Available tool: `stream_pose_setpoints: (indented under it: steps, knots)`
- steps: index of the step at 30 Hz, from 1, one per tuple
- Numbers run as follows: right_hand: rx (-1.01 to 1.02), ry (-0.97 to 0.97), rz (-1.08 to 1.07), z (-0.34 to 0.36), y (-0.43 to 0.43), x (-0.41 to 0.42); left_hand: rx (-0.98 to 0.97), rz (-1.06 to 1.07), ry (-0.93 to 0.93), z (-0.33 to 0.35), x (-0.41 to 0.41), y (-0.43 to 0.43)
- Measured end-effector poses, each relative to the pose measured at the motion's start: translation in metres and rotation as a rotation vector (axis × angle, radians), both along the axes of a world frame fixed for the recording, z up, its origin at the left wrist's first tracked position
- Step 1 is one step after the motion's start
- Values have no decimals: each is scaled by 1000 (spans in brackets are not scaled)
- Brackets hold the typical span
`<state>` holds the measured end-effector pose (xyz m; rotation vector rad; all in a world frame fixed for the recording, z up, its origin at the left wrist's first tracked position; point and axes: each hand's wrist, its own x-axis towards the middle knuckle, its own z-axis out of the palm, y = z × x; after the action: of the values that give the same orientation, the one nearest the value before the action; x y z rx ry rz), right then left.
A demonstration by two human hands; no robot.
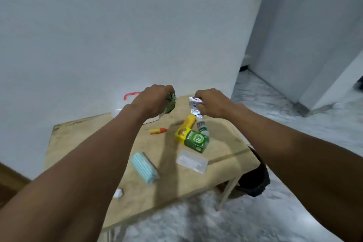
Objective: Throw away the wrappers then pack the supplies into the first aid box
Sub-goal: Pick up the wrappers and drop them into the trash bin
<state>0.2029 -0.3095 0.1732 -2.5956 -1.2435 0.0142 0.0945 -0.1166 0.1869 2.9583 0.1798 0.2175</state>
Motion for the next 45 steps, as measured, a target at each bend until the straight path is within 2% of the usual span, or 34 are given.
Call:
stream_pose_setpoints:
  steps: [9, 15, 25, 29, 35, 39, 45]
  knots:
    - [13, 107, -204, 8, -214, 20, -130, -141, 9, -17, 35, -198]
    - [11, 180, -284, -13, -294, 56, -124, -205, 95, -36, 86, -274]
    - [-119, 210, -219, -78, -340, 179, -172, -149, 246, -109, 218, -339]
    - [-178, 275, -161, -107, -354, 235, -201, -74, 386, -142, 260, -355]
    - [-222, 410, -81, -159, -355, 292, -227, 51, 496, -192, 293, -370]
    - [-309, 459, -18, -215, -344, 319, -274, 187, 545, -242, 301, -374]
    - [-405, 514, 77, -344, -340, 335, -327, 339, 545, -362, 298, -387]
